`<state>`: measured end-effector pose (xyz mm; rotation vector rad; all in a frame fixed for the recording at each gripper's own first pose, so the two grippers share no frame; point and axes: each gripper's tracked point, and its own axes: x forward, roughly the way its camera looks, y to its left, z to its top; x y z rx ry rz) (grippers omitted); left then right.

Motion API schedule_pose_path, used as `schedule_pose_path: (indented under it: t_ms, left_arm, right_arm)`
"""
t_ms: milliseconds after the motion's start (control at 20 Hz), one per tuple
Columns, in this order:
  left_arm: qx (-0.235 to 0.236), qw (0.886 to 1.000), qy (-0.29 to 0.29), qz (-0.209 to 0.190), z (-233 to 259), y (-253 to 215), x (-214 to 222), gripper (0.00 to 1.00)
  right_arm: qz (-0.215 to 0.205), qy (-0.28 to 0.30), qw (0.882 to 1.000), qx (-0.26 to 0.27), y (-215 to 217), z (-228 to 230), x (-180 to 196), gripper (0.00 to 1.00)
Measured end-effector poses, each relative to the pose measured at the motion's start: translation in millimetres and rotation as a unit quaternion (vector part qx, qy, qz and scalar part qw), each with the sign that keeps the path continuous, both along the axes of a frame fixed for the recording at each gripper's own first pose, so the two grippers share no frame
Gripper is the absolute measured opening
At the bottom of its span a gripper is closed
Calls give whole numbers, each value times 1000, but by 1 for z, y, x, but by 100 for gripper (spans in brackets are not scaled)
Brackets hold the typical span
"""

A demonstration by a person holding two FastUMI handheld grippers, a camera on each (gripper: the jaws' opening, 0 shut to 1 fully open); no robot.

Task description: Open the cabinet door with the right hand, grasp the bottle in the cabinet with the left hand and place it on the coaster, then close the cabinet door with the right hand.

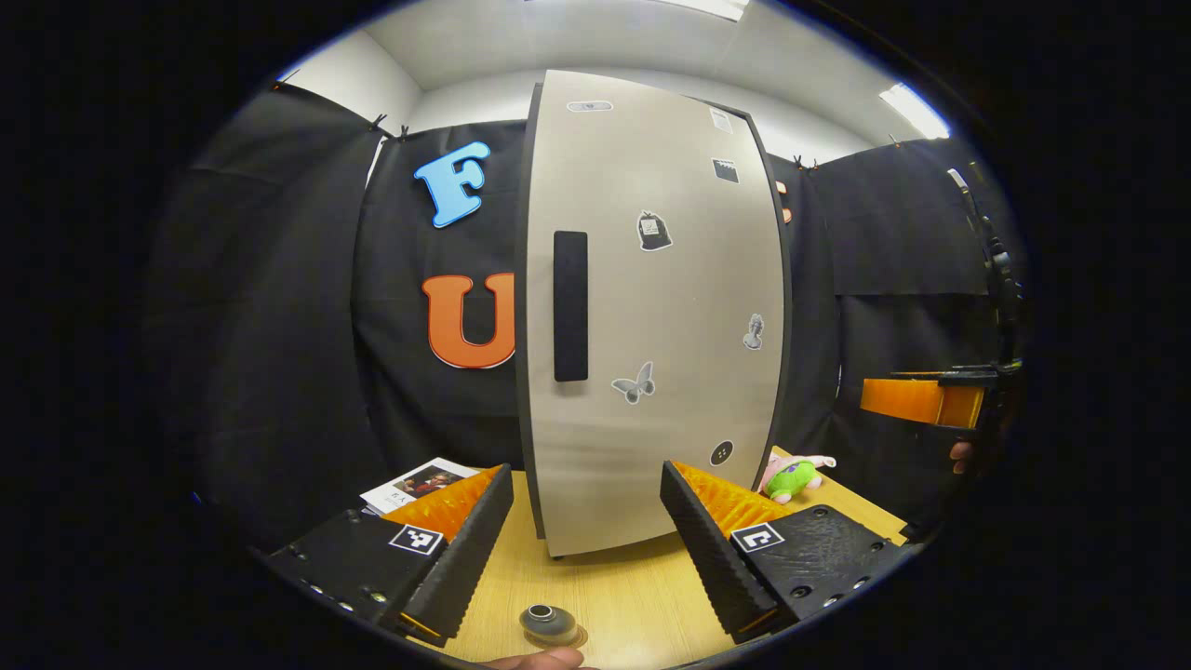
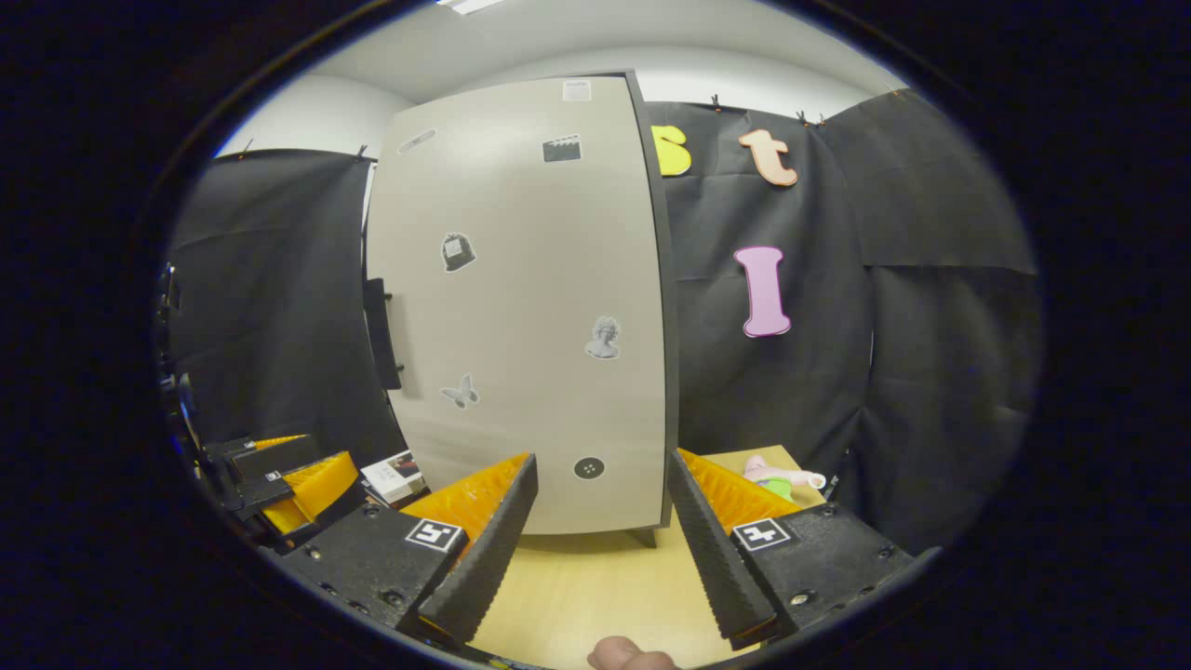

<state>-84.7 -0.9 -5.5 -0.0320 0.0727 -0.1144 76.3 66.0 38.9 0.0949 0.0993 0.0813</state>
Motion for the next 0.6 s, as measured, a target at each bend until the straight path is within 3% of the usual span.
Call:
schedule_pose_path:
  t_ms: [600]
  left_arm:
    - [-8, 1000, -18, 4, 8, -4, -4, 96]
  right_arm:
    - [4, -9, 1000, -15, 3, 7, -5, 91]
